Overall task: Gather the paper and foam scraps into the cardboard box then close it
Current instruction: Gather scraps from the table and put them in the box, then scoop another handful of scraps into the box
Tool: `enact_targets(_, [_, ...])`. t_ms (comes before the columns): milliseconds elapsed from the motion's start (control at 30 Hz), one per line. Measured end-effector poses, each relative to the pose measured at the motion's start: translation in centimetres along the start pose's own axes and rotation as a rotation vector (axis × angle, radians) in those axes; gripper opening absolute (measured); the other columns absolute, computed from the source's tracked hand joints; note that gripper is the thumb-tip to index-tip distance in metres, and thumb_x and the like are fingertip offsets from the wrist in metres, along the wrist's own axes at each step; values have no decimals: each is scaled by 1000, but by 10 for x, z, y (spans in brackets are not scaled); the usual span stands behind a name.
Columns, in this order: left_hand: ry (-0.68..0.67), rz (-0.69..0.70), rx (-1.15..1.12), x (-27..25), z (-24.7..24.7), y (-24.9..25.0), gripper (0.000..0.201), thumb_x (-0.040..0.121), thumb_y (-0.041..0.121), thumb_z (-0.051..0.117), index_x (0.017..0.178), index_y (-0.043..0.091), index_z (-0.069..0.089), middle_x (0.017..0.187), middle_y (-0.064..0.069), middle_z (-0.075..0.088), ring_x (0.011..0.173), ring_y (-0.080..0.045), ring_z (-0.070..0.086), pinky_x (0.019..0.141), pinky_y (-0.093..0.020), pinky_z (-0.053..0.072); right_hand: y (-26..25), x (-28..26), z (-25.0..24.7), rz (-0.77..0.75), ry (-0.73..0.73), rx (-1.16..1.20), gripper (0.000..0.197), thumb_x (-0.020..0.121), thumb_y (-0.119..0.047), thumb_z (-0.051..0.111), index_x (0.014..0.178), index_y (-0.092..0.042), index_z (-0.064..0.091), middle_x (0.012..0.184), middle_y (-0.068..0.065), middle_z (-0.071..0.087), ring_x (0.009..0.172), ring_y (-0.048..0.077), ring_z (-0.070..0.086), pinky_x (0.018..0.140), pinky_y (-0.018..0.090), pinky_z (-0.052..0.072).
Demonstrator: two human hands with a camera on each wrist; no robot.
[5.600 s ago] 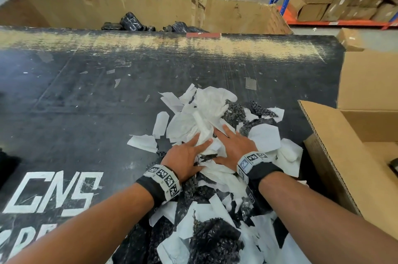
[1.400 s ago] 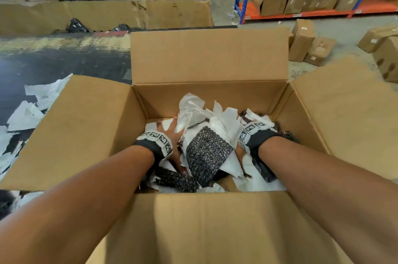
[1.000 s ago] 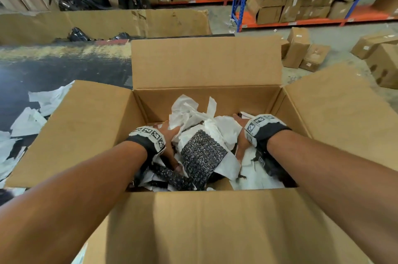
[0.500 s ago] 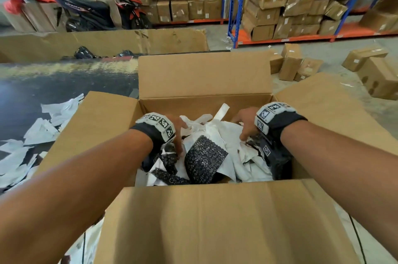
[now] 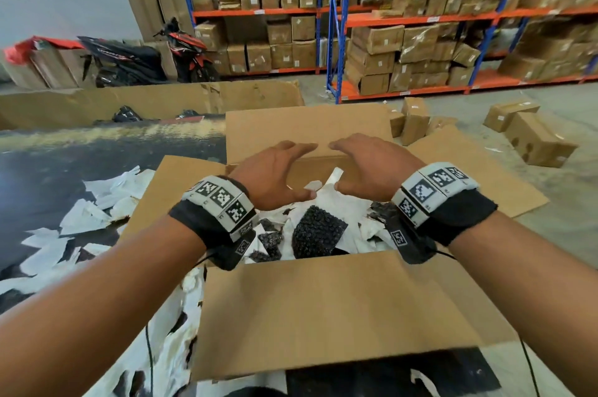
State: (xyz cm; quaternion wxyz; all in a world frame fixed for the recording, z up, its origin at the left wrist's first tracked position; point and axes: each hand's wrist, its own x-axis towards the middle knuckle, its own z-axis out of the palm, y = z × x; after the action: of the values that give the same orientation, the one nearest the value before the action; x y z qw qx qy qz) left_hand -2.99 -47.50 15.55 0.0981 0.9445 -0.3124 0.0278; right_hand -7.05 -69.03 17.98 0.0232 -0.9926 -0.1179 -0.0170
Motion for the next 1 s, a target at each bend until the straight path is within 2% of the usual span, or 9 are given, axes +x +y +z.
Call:
enact_targets(133, [100, 29, -109, -73, -3, -6, 86, 85, 62, 67, 156, 35, 27, 152, 4, 44, 130, -18, 51, 105, -40, 47, -47, -44, 3, -25, 126, 62, 72, 86, -54, 61, 149, -32, 33, 142, -6, 46, 126, 18, 49, 95, 35, 43])
enact_targets(233, [152, 24, -176, -140, 0, -25, 81, 86, 58, 69, 155, 34, 33, 151, 8, 44, 128, -11, 51, 105, -31, 46, -97, -69, 18, -58, 159, 176, 71, 86, -52, 62, 149, -31, 35, 145, -6, 46, 130, 16, 46, 101, 35, 43])
enact_targets(333, [201, -38, -237, -210, 3, -56, 74, 87, 55, 70, 151, 36, 39, 147, 12, 44, 126, -5, 49, 102, -23, 42, -157, -86, 40, -100, 175, 225, 70, 86, -52, 62, 148, -34, 36, 145, -9, 44, 133, 13, 43, 102, 39, 46])
enact_targets(433, [240, -117, -271, -276, 9, -96, 68, 88, 55, 69, 149, 38, 41, 145, 13, 45, 126, -4, 49, 102, -23, 41, -221, -93, 58, -178, 172, 280, 66, 88, -51, 59, 147, -31, 38, 142, -9, 46, 131, 12, 43, 100, 35, 46])
enact_targets(567, [166, -277, -255, -354, 33, -150, 77, 84, 65, 66, 150, 40, 37, 149, 8, 38, 130, -11, 45, 107, -36, 45, -307, -97, 91, -293, 141, 422, 63, 89, -49, 60, 146, -30, 41, 138, -8, 47, 127, 13, 45, 98, 31, 45])
enact_targets(667, [47, -456, -207, -401, 66, -187, 97, 70, 86, 56, 153, 46, 26, 161, 1, 17, 148, -28, 26, 115, -57, 35, -359, -105, 133, -330, 43, 504, 67, 87, -49, 62, 147, -30, 38, 145, -6, 40, 133, 15, 39, 104, 35, 43])
enact_targets(767, [-102, -630, -167, -431, 98, -211, 117, 56, 96, 58, 153, 58, 5, 165, 4, -13, 154, -38, -6, 112, -76, 21, -386, -113, 186, -209, -162, 424, 84, 87, -57, 59, 155, -37, 14, 164, 1, 7, 150, 27, 10, 116, 55, 27])
enact_targets(833, [-178, -677, -173, -438, 115, -219, 128, 48, 97, 62, 149, 64, -10, 163, 5, -29, 151, -42, -20, 106, -82, 16, -391, -116, 220, -54, -279, 336, 96, 85, -67, 54, 155, -41, -7, 164, 1, -20, 151, 33, -13, 115, 68, 12])
enact_targets(1000, [-249, -671, -216, -426, 151, -229, 131, 47, 98, 61, 146, 65, -18, 162, -1, -35, 150, -46, -20, 112, -78, 11, -383, -111, 271, 311, -322, 306, 99, 82, -82, 35, 152, -39, -20, 159, 5, -33, 146, 41, -23, 105, 80, 8])
